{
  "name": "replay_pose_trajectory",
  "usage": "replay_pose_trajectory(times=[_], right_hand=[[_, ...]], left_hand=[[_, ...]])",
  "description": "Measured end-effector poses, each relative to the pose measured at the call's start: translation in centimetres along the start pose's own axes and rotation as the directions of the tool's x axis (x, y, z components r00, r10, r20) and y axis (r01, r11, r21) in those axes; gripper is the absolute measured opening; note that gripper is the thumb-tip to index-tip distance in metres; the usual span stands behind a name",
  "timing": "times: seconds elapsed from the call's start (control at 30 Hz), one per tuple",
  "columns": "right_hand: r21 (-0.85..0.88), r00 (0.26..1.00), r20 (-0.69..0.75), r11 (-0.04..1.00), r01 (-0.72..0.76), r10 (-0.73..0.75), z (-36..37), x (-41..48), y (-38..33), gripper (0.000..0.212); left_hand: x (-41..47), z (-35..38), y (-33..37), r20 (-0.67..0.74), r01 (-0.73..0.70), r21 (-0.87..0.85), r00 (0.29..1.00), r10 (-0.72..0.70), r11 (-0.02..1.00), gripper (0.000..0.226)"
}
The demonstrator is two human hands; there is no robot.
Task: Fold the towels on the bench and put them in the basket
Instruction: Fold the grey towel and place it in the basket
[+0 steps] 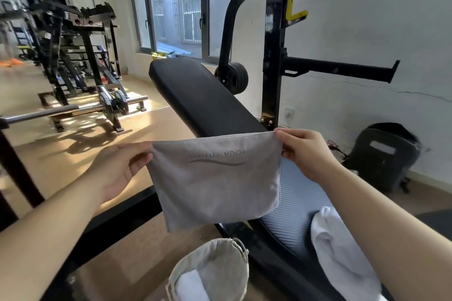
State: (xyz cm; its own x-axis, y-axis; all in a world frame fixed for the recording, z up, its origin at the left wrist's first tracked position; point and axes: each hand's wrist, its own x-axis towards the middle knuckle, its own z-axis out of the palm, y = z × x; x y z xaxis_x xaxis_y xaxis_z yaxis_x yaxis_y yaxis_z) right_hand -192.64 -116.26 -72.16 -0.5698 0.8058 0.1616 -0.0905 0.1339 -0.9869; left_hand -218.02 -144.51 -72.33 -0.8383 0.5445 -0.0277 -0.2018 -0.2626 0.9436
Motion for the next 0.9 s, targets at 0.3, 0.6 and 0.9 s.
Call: replay_pose_trajectory(times=[0.3,0.6,0.9], right_hand=[[-0.016,0.999,-0.029,0.999,-0.037,0.037,0.2,-1.2,1.6,0.009],[-0.01,0.996,0.009,0.996,-0.086,0.086,0.9,-1.7,2.6,0.009],[-0.001,0.998,-0.038,0.998,-0.057,0.057,3.3,-1.4,2.6,0.008]], left_hand=[[-0.1,-1.1,-2.9,-0.031,-0.001,0.091,1.0,0.004,0.996,0.005],[-0.1,-3.0,-3.1,-0.044,-0.078,0.317,0.994,0.097,0.945,0.006],[0.1,-4.8,-2.5,-0.109,-0.048,0.251,0.991,0.078,0.967,0.008]])
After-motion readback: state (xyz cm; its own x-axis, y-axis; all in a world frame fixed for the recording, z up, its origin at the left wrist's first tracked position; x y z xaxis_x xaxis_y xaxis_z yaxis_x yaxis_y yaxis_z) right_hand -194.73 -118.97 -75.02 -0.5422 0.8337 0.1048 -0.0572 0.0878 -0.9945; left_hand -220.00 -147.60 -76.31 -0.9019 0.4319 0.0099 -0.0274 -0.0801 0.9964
